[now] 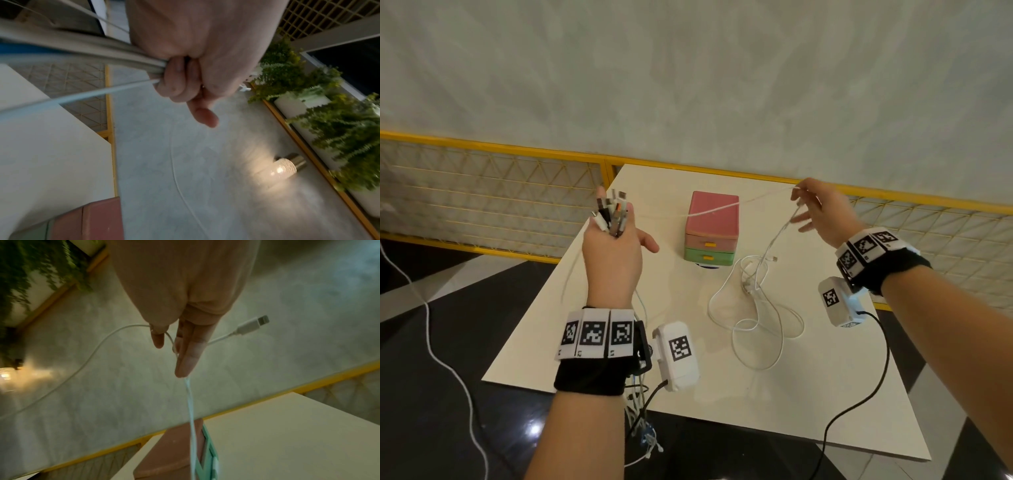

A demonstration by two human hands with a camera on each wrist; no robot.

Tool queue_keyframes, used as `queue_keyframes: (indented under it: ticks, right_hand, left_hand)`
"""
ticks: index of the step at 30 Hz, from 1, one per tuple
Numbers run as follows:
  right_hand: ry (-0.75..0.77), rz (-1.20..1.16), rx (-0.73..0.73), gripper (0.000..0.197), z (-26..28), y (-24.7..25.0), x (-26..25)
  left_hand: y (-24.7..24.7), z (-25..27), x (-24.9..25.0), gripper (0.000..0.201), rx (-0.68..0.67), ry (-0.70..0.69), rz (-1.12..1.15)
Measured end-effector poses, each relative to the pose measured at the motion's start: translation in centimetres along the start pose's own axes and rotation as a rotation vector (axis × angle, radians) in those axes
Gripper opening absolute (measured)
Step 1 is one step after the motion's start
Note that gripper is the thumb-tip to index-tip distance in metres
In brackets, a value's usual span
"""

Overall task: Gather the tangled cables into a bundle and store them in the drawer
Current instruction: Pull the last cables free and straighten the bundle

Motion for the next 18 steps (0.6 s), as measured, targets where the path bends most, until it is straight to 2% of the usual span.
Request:
queue_keyframes:
  ticks: [3, 5, 8, 9, 11, 14, 18]
  right_hand:
    - [0.129, -0.054, 0.03, 0.016, 0.1, 0.3, -2.5]
    - [0.346, 0.122, 0.024, 0.017, 0.4, 0.5, -4.6]
    - [0.633, 0.299, -0.083, 0.023, 1.6, 0.2, -8.1]
    - [0.697, 0.313, -0.106, 0.026, 1.9, 0.0, -9.0]
    - [0.777, 0.32, -0.112, 0.033, 2.3, -0.3, -10.1]
    - [0.741, 0.331, -0.125, 0.028, 1.5, -0.7, -8.7]
    - [0.505, 0.325, -0.137, 0.02, 0.1, -1.2, -3.8]
  left_hand:
    - [-1.4, 1.4, 0.8, 0.055, -0.147, -0.116, 0.041]
    - [-2.8, 2.3, 1.4, 0.058, -0.25, -0.156, 0.082]
    - [-5.2, 3.0, 1.4, 0.062, -0.436, -0.148, 0.105]
    - [-5.9, 3.2, 1.4, 0.055, -0.484, -0.147, 0.062]
    - [-6.8, 3.3, 1.6, 0.023, -0.514, -0.149, -0.104]
    - [-6.9, 3.0, 1.7, 0.023, -0.451, -0.138, -0.153]
    - [-5.3, 2.1, 1.6, 0.021, -0.33, -0.186, -0.075]
Point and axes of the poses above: each hand's wrist, its own z-axis away from the middle knuckle, its own y-axis out of the back of the hand, x = y × z, the point moved 1 cm from there along -z, towards the middle knuckle, and after that the axes turned 3 degrees about y, right-handed, at the moved point
